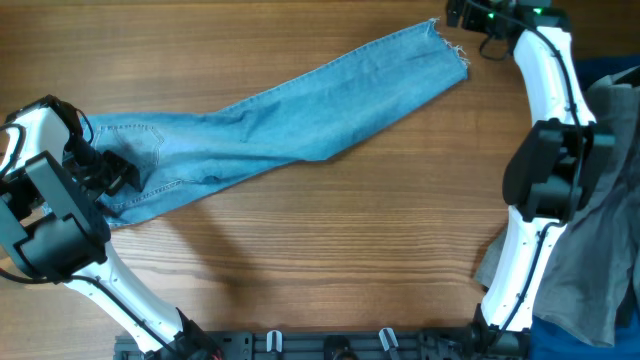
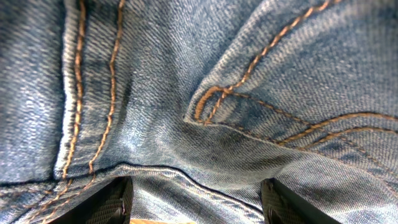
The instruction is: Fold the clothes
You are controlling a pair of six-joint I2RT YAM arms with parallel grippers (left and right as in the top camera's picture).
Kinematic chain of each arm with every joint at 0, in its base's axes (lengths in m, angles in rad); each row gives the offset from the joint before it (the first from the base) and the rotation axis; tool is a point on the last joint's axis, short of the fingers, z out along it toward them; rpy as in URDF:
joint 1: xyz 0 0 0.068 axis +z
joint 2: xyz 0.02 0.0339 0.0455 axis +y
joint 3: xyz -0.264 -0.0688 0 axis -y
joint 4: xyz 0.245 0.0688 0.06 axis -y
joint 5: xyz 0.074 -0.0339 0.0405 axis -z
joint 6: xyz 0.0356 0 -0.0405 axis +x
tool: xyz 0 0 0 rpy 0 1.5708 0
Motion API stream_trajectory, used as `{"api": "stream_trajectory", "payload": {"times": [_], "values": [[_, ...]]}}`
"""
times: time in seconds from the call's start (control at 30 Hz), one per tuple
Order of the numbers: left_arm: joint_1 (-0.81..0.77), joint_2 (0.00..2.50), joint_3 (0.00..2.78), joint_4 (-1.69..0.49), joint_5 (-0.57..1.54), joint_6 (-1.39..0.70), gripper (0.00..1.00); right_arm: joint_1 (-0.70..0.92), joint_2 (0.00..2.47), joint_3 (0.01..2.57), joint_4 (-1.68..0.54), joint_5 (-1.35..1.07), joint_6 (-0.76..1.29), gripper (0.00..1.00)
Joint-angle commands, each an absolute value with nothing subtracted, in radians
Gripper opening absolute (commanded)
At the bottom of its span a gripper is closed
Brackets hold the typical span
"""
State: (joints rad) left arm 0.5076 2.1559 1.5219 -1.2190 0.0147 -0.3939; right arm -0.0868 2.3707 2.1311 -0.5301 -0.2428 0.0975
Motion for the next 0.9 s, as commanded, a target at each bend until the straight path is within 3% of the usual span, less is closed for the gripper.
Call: {"api": "stream_trajectory", "payload": {"times": [0.0, 0.4, 0.57, 0.87], "values": [[0.499, 2.272, 1.475, -1.118, -0.067, -0.427, 0.67, -0.065, 2.447, 2.152, -0.506, -0.224, 0.079, 0.99], [0.499, 2.272, 1.475, -1.118, -0.067, -0.427, 0.67, -0.059, 2.532, 2.151, -0.450, -0.192, -0.038, 0.99], [0.499, 2.272, 1.475, -1.115, -0.067, -0.427, 0.75, -0.056, 2.554, 2.151, -0.466, -0.192, -0.039, 0.96], [0.499, 2.272, 1.475, -1.114, -0.067, -0.427, 0.76, -0.049, 2.578, 2.151, -0.471, -0.192, -0.046, 0.91]]}}
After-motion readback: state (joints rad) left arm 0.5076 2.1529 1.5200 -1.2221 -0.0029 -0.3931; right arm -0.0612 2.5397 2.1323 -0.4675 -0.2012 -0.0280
